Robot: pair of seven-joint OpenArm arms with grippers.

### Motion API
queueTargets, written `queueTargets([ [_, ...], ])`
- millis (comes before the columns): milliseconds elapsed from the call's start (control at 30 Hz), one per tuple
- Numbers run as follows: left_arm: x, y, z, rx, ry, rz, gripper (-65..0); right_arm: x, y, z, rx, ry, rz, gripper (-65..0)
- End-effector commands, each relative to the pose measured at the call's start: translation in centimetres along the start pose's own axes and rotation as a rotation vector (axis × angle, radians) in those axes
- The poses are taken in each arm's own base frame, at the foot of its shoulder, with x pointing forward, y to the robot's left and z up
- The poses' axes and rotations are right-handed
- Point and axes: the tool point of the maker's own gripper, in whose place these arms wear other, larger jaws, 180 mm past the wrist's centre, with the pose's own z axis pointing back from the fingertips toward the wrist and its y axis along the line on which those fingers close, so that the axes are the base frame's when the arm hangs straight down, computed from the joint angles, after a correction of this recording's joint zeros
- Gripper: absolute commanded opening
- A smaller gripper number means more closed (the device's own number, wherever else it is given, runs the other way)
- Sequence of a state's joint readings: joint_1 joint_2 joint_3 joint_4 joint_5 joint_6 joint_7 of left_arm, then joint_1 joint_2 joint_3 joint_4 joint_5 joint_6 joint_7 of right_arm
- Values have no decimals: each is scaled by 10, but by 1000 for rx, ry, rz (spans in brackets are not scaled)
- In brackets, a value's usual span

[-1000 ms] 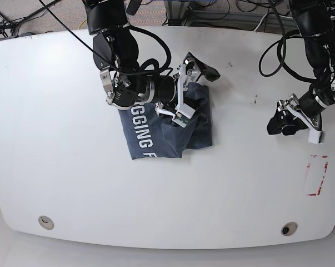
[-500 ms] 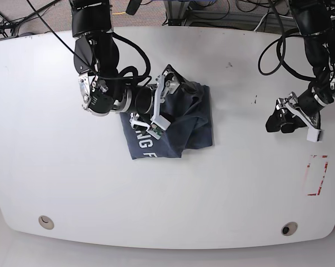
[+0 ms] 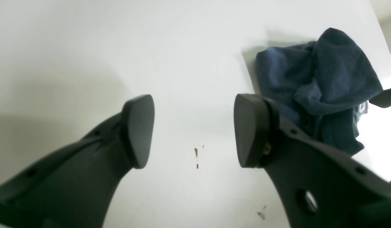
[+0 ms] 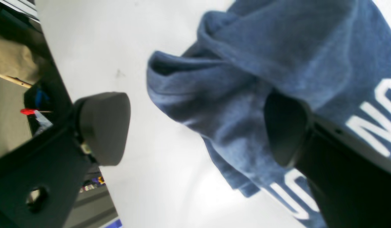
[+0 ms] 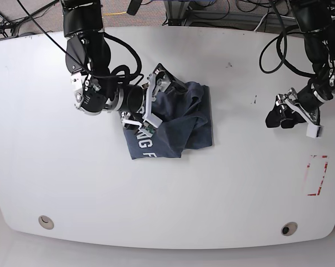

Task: Fold the T-shirt properly
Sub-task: 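Press and tuck the bundle edges with the right gripper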

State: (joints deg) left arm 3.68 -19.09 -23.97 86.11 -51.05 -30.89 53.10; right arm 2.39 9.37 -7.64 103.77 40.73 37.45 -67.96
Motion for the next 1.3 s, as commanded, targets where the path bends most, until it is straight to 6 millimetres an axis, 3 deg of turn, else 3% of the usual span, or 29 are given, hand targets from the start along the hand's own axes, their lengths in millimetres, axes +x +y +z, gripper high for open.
queueTargets([
  [0, 20, -3, 4, -10, -55, -29, -278, 9, -13, 4, -40, -23, -12, -8],
  [133, 18, -2, 5, -8, -52, -27, -278, 14, -20, -11, -39, -17, -37, -8],
  [233, 17, -2, 5, -8, -50, -26, -278, 29, -22, -21, -26, -43, -46, -8],
  [400, 14, -2, 6, -9, -45, -22, -278, 57, -8, -44, 42, -74, -26, -8],
  [600, 13, -1, 6, -6, -42, -23, -278, 102, 22, -73, 144, -140, -4, -8],
  [700, 12, -1, 6, -6, -40, -22, -278, 107, 24, -82, 166, -156, -32, -8],
  [867, 13, -1, 6, -3, -41, -19, -278, 111, 9, -91, 164, -194, -90, -8],
  [1033, 14, -2, 5, -5, -40, -23, -278, 114, -11, -67, 104, -225, -69, -8],
  [1100, 16, -5, 6, -9, -45, -36, -278, 103, -16, -54, 68, -218, -66, -8],
  [1267, 22, -34, -2, -68, -42, -105, -278, 89, -38, -19, -33, -225, -38, -8],
])
